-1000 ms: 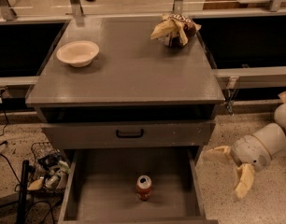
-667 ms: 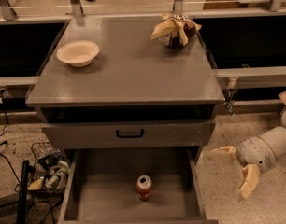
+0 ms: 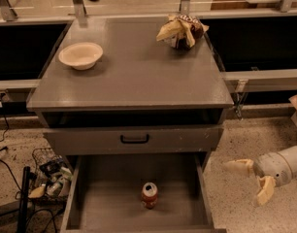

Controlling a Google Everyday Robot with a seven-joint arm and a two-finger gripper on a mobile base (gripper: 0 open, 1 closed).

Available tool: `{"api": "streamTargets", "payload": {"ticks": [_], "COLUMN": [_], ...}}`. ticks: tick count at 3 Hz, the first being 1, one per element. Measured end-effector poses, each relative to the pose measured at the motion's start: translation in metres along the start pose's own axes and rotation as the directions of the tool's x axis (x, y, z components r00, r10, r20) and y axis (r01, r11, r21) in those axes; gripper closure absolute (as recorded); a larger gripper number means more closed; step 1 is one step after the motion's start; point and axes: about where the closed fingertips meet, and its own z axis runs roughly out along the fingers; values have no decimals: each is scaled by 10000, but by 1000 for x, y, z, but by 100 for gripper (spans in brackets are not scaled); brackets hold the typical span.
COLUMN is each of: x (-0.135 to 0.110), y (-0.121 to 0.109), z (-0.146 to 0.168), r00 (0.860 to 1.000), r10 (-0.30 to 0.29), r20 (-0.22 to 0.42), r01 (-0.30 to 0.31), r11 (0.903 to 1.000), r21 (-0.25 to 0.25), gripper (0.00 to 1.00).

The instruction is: Pick coke can from middle drawer and place on counter

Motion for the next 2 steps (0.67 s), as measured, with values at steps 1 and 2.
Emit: {"api": "streamTargets", "payload": {"ticks": [1, 2], "x": [0, 1], "y": [0, -14], "z": [0, 14], "r00": [10000, 9995], "r10": [0, 80], "r20": [0, 294], "r01": [0, -80], "r11": [10000, 10000], "r21": [0, -14], "gripper": [0, 0]}}
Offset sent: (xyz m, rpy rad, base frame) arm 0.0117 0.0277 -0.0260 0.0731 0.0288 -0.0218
